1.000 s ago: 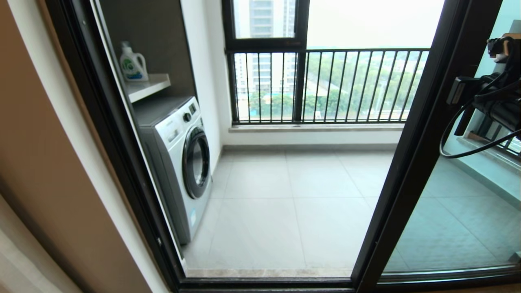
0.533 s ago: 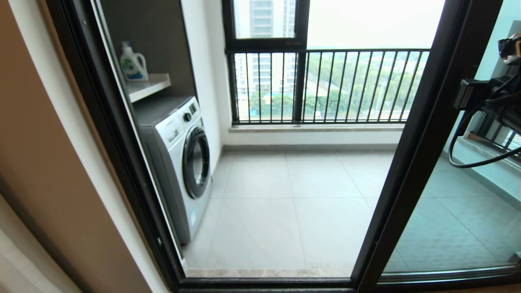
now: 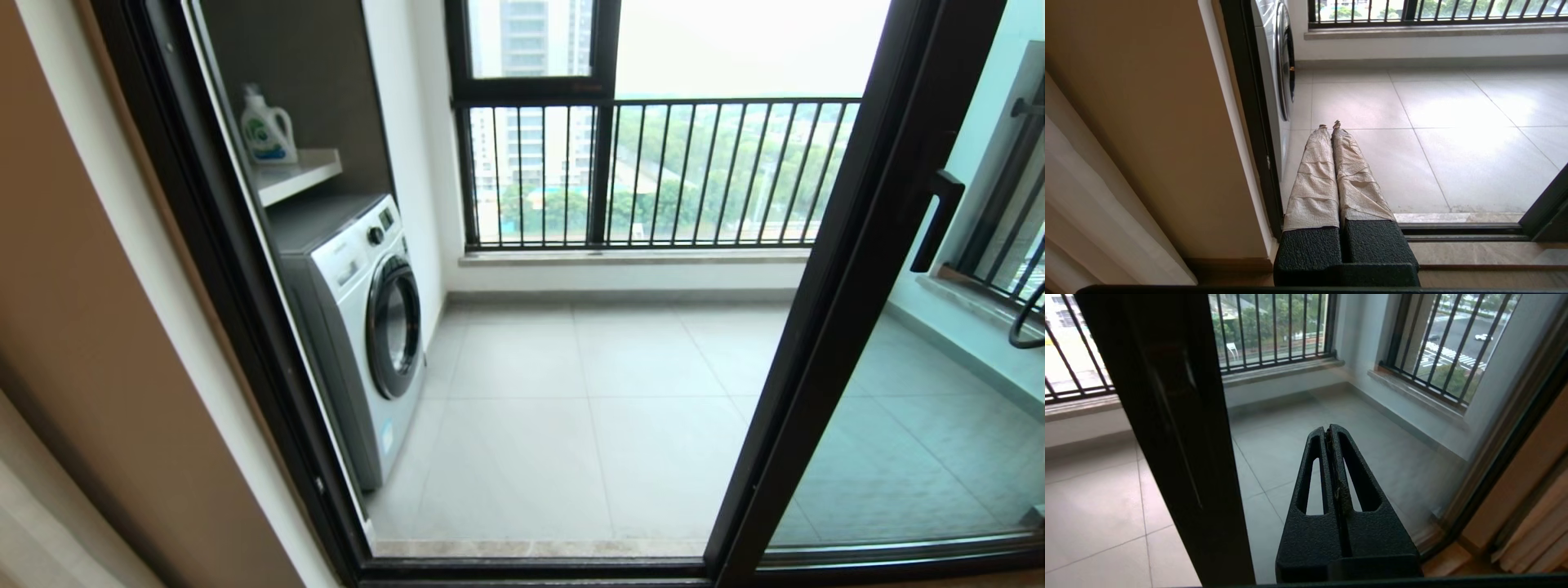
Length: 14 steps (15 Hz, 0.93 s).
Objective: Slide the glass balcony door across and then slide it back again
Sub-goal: Close the slid door
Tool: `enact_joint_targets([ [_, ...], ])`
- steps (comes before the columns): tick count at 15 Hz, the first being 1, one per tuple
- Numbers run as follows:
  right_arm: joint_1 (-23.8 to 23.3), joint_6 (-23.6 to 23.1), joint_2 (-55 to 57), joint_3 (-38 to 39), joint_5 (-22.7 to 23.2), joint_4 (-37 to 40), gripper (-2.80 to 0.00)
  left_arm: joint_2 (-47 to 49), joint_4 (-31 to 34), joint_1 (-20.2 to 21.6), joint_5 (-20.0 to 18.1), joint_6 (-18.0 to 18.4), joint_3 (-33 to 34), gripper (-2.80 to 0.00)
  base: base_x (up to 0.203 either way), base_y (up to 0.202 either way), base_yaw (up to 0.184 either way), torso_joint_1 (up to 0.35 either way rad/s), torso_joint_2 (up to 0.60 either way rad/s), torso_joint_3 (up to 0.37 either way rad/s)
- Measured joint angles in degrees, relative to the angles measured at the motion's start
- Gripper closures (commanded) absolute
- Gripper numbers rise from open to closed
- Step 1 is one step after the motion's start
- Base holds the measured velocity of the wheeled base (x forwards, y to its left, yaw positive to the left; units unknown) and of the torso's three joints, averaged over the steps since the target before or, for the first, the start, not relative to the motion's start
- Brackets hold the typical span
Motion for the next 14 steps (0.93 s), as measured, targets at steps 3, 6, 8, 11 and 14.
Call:
enact_joint_targets([
  [3, -2.34, 0.13, 2.07, -1.68, 0.35, 0.25, 0.00, 0.00, 0.00, 0.00, 0.02, 0.00, 0.00, 0.00, 0.000, 0.000, 0.000, 0.000, 0.00, 0.000],
  [6, -2.82, 0.66, 6.83, -5.57, 2.84, -0.09, 0.00, 0.00, 0.00, 0.00, 0.02, 0.00, 0.00, 0.00, 0.000, 0.000, 0.000, 0.000, 0.00, 0.000],
  [8, -2.85, 0.98, 10.84, -9.64, 4.23, -0.27, 0.00, 0.00, 0.00, 0.00, 0.01, 0.00, 0.00, 0.00, 0.000, 0.000, 0.000, 0.000, 0.00, 0.000],
  [11, -2.47, 0.96, 15.97, -15.86, 5.36, -0.38, 0.00, 0.00, 0.00, 0.00, 0.02, -0.01, 0.00, 0.00, 0.000, 0.000, 0.000, 0.000, 0.00, 0.000],
  [14, 0.02, 0.68, 18.93, -18.05, 5.64, -0.43, 0.00, 0.00, 0.00, 0.00, 0.01, -0.01, 0.00, 0.00, 0.000, 0.000, 0.000, 0.000, 0.00, 0.000],
])
